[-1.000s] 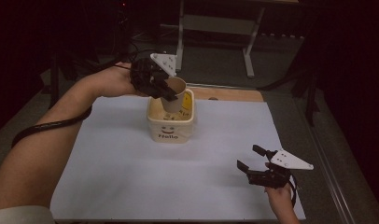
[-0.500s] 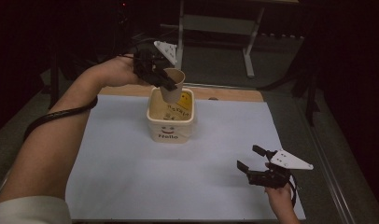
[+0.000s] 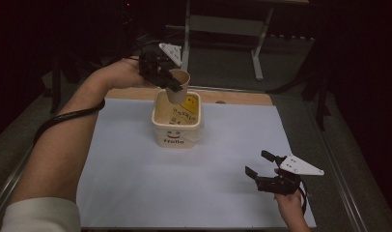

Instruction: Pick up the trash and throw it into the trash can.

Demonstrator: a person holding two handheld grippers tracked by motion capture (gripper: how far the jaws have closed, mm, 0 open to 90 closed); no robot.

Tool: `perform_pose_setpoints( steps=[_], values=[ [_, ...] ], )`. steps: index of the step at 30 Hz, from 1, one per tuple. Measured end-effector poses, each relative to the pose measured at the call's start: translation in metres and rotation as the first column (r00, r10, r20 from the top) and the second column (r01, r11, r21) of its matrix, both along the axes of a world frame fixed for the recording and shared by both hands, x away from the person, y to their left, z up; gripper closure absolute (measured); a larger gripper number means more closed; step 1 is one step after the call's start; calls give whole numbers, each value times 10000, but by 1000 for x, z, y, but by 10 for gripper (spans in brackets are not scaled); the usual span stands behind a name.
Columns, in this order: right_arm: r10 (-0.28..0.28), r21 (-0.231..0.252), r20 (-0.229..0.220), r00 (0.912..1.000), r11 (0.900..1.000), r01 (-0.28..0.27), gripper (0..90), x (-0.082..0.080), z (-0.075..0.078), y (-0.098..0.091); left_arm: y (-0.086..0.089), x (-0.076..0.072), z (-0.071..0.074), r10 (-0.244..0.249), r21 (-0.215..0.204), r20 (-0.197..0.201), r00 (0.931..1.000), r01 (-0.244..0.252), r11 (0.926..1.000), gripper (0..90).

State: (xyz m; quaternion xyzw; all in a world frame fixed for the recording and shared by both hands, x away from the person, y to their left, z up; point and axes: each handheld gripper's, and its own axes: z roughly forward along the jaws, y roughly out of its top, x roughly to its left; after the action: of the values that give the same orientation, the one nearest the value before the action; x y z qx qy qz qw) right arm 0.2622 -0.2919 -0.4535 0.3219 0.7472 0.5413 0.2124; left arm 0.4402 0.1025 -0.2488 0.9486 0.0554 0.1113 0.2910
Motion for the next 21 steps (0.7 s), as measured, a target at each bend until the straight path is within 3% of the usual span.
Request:
perform_pose_setpoints(
  steps=[3, 5, 8, 12, 17, 21],
  values=[
    [-1, -16, -1, 10000, 10000, 1, 142, 0, 0, 0, -2, 3, -5, 78, 199, 39, 10000, -79, 9998, 870],
    [9, -12, -10, 10000, 10000, -9, 142, 0, 0, 0, -4, 3, -9, 48, 178, -148, 9999, -45, 9998, 748],
    [-2, -7, -27, 10000, 10000, 2, 142, 0, 0, 0, -7, 4, -10, 250, 89, -538, 9982, -246, 9997, 670],
    [4, -20, -14, 10000, 10000, -4, 142, 0, 0, 0, -8, 2, -9, 434, 56, -723, 9964, -431, 9991, 558],
    [-11, 28, -15, 10000, 10000, 11, 142, 0, 0, 0, -3, -3, -5, 688, -219, -613, 9957, -702, 9973, 496],
    [-18, 19, -18, 10000, 10000, 18, 142, 0, 0, 1, 2, -8, -4, 865, -445, -635, 9942, -894, 9950, 376]
  ],
)
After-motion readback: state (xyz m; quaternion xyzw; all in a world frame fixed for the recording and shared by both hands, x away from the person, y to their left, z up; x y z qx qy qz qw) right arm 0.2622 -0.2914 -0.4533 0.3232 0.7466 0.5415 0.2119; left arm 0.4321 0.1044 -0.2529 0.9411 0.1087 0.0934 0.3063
